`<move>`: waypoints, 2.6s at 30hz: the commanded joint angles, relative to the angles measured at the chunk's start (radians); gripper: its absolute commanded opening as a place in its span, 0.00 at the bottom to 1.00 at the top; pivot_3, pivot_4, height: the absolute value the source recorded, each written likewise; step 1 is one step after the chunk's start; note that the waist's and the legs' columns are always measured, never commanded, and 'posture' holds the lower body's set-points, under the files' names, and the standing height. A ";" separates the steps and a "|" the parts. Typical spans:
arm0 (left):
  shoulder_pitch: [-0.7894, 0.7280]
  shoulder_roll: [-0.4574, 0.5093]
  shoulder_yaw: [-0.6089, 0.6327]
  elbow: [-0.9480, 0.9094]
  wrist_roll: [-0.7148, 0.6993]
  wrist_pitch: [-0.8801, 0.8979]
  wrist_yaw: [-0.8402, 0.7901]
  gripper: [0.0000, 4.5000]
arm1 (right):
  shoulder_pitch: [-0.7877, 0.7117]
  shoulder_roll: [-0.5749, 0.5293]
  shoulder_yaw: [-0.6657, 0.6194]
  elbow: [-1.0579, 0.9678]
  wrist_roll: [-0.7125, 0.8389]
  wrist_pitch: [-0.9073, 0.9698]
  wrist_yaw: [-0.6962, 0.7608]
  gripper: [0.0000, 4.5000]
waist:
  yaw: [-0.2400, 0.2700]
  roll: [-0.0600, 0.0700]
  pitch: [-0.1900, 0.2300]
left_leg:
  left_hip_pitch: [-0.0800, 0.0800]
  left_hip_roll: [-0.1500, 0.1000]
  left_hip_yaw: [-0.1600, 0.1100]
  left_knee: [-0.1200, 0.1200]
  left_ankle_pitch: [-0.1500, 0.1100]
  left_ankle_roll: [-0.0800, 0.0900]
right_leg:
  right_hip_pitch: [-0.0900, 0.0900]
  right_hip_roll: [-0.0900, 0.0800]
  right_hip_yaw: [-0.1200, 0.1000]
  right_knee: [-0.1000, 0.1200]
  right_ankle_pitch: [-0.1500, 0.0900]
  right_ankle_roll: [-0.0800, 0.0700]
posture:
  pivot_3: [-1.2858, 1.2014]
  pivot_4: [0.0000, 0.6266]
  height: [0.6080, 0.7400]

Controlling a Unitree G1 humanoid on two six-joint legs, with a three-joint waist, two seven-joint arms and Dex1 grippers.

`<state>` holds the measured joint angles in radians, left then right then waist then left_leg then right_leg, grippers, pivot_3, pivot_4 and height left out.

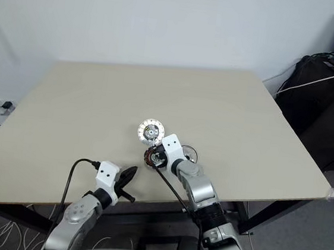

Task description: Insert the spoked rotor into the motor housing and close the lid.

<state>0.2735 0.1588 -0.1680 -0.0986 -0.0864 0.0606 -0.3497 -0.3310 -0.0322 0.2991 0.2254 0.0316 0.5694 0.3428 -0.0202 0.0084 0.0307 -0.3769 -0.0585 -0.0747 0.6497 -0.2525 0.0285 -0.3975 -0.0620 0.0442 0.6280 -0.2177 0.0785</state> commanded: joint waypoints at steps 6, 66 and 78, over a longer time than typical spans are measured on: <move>-0.014 -0.002 0.008 -0.027 -0.003 -0.009 0.006 0.00 | -0.003 -0.011 0.026 -0.046 -0.001 0.005 0.047 0.00 | -0.001 0.000 0.000 | 0.000 0.000 0.000 0.000 0.000 0.000 | 0.000 0.000 0.000 0.000 0.000 0.000 | 0.52 0.00 1.00; -0.008 0.003 0.013 -0.041 -0.018 0.041 -0.001 0.00 | 0.154 -0.010 -0.521 -0.237 0.395 0.227 -0.121 0.76 | 0.006 0.004 0.003 | 0.000 0.000 0.001 -0.001 0.000 0.000 | 0.000 -0.001 0.000 -0.001 -0.001 0.000 | 0.52 0.00 1.00; -0.019 0.003 0.017 -0.043 -0.019 0.038 -0.001 0.00 | 0.122 -0.003 -0.517 -0.166 0.463 0.254 -0.082 0.76 | 0.006 0.004 0.003 | 0.000 0.000 0.001 -0.001 0.000 0.000 | 0.000 -0.001 0.000 -0.001 -0.001 0.000 | 0.52 0.00 1.00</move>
<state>0.2698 0.1602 -0.1630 -0.0989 -0.0950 0.1059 -0.3504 -0.1812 -0.0398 -0.2211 0.0749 0.4703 0.8193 0.2451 -0.0140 0.0126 0.0338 -0.3774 -0.0582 -0.0741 0.6491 -0.2524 0.0289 -0.3975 -0.0625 0.0443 0.6272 -0.2185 0.0784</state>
